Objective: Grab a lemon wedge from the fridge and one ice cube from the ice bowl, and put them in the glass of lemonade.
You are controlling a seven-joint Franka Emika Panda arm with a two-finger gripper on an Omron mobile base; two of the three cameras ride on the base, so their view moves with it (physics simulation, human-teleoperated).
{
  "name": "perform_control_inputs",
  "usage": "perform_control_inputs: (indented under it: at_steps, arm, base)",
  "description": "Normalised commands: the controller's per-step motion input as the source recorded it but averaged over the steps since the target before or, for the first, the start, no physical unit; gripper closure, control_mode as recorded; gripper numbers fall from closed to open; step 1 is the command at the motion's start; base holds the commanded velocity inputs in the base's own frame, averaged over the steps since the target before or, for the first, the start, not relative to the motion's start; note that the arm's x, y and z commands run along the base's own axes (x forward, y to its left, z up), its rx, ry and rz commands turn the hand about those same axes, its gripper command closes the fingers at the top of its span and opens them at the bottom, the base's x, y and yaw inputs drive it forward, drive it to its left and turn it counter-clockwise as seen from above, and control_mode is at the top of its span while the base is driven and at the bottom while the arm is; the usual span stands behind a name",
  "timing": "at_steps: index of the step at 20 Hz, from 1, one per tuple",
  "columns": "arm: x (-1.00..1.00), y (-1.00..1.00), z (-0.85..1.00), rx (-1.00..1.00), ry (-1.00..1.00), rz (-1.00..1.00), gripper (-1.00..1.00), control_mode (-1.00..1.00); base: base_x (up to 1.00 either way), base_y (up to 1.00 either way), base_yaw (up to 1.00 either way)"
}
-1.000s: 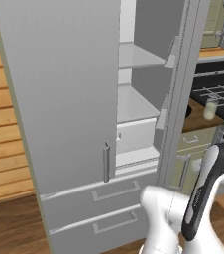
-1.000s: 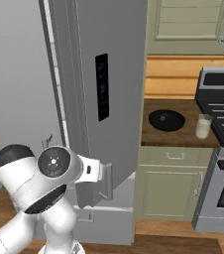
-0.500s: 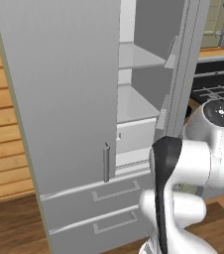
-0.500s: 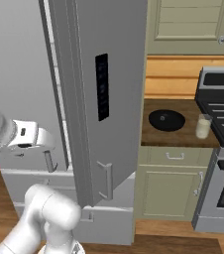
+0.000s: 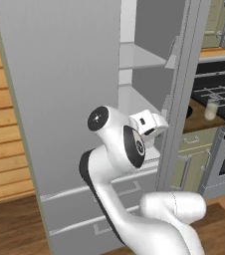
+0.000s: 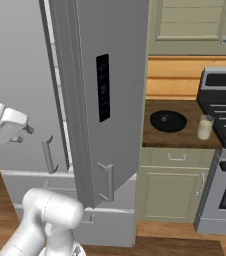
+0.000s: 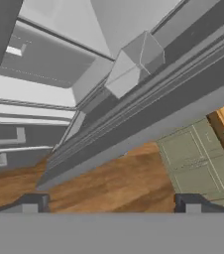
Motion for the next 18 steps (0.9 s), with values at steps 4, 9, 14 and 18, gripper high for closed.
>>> perform_control_inputs:
  at_steps: [4, 9, 14, 18]
  arm:
    - [1.00, 0.00, -0.48, -0.13, 0.02, -0.13, -1.00, -1.00]
    - [0.98, -0.02, -0.23, -0.17, 0.03, -0.15, -1.00, -1.00]
    - [0.84, -0.29, -0.23, -0.17, 0.12, -0.15, -1.00, -1.00]
    - [0.65, -0.47, -0.24, -0.10, 0.08, -0.10, -1.00, -1.00]
  base:
    - [0.00, 0.00, 0.00]
    - [0.00, 0.00, 0.00]
    - [0.00, 0.00, 0.00]
    - [0.00, 0.00, 0.00]
